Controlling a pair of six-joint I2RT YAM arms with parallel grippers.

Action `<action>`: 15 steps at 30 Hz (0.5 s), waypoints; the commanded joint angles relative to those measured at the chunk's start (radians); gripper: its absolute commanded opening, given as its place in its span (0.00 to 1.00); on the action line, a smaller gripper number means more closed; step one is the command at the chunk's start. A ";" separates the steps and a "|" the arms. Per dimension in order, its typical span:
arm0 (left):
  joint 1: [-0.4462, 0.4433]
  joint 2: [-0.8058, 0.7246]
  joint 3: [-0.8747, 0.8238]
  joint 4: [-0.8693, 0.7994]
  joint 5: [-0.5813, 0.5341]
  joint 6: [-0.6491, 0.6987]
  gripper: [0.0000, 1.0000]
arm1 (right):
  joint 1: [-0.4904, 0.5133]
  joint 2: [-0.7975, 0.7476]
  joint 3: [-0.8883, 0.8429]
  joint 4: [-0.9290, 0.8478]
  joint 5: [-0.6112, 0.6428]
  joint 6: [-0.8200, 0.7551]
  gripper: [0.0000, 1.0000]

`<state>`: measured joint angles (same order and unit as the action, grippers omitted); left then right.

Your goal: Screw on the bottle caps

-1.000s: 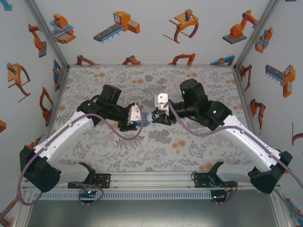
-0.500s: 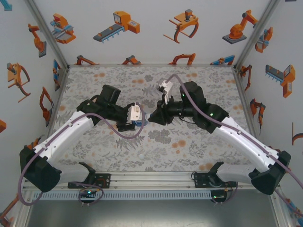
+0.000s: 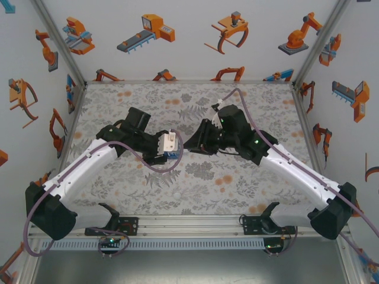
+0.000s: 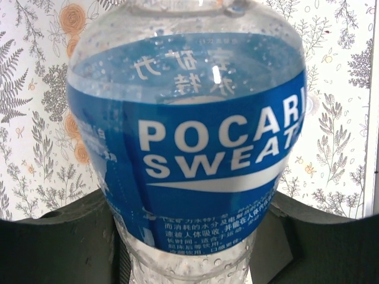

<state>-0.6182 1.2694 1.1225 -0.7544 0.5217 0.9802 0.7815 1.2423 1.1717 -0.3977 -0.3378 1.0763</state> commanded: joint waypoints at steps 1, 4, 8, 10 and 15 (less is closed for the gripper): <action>-0.022 -0.021 0.021 0.082 0.154 0.011 0.00 | 0.005 0.016 0.052 -0.008 0.081 -0.084 0.34; -0.022 -0.024 0.018 0.082 0.149 0.011 0.00 | 0.005 -0.028 0.084 -0.010 0.108 -0.282 0.47; -0.023 -0.024 0.020 0.082 0.149 0.013 0.00 | 0.003 -0.098 0.100 0.003 0.131 -0.591 0.55; -0.022 -0.024 0.019 0.082 0.150 0.012 0.00 | 0.002 -0.125 0.104 0.017 0.113 -0.748 0.56; -0.023 -0.023 0.017 0.081 0.150 0.014 0.00 | 0.002 -0.135 0.119 0.008 -0.119 -1.163 0.55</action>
<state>-0.6403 1.2644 1.1233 -0.6792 0.6289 0.9798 0.7822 1.1099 1.2591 -0.3973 -0.3241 0.2558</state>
